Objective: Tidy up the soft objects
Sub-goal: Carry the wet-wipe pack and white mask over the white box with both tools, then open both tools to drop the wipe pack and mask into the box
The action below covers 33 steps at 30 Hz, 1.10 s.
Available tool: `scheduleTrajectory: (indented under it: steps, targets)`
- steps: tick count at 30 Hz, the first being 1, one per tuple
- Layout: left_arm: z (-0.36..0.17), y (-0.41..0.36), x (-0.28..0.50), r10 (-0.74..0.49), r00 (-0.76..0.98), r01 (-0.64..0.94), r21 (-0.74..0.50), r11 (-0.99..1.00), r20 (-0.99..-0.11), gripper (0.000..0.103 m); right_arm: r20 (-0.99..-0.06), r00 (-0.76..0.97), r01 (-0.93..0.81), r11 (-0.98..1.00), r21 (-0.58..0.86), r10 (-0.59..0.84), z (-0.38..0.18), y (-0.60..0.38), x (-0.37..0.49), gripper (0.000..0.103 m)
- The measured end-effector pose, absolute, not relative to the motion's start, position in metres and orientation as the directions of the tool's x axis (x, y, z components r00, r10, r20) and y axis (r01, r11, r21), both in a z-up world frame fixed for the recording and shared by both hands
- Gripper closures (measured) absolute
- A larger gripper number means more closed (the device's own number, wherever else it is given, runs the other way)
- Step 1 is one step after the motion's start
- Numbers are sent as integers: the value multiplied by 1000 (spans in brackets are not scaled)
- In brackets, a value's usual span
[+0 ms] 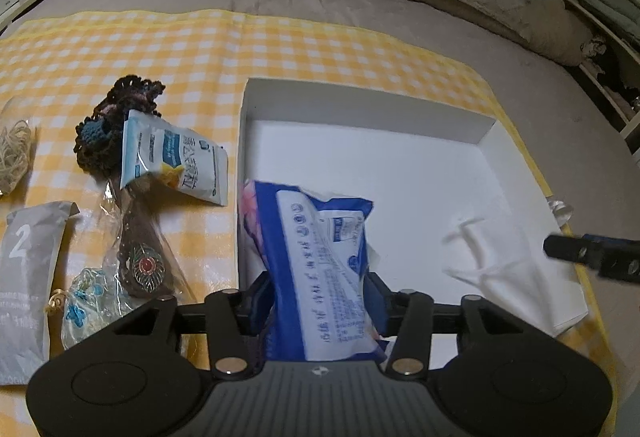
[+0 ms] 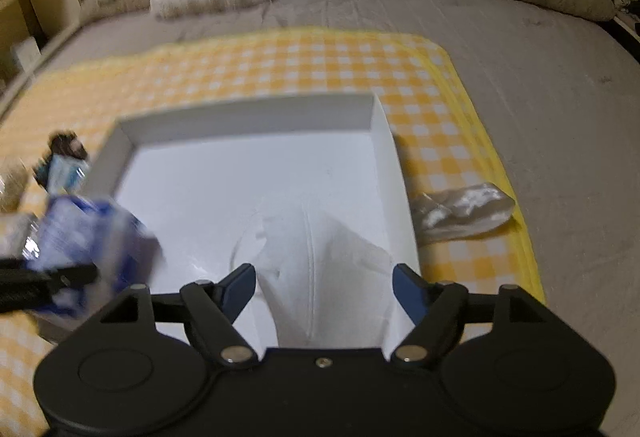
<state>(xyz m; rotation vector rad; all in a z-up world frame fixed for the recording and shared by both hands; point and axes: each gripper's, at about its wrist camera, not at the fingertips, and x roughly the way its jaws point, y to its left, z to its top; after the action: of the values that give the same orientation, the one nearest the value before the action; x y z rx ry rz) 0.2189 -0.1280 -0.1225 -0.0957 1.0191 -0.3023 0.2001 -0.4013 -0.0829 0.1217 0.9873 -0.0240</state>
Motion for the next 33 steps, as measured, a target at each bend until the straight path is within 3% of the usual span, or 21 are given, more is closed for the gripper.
scheduleTrajectory:
  steps: [2,6,11,19,25,33]
  targets:
    - [-119,-126,218,-303,494,207,-229,951,-815,44,-801,592,71,984,161,88,-73,-405,197,27]
    - [-116,-125,218,-300,506,206,-225,952,-808,43,-766,626,58,971,234,147,-63,-408,197,28]
    - [-112,-123,215,-305,507,204,-232,951,-806,38,-843,531,22,993,114,86,-92,-389,213,38]
    - [-102,-122,209,-316,523,223,-231,947,-792,31,-910,410,-106,988,-112,-59,-144,-362,221,38]
    - [-96,-122,205,-316,535,240,-218,946,-783,27,-914,381,-57,983,-173,-139,-144,-373,219,35]
    - [-85,-117,193,-305,557,255,-191,948,-772,18,-876,481,27,999,-20,-31,-98,-390,195,30]
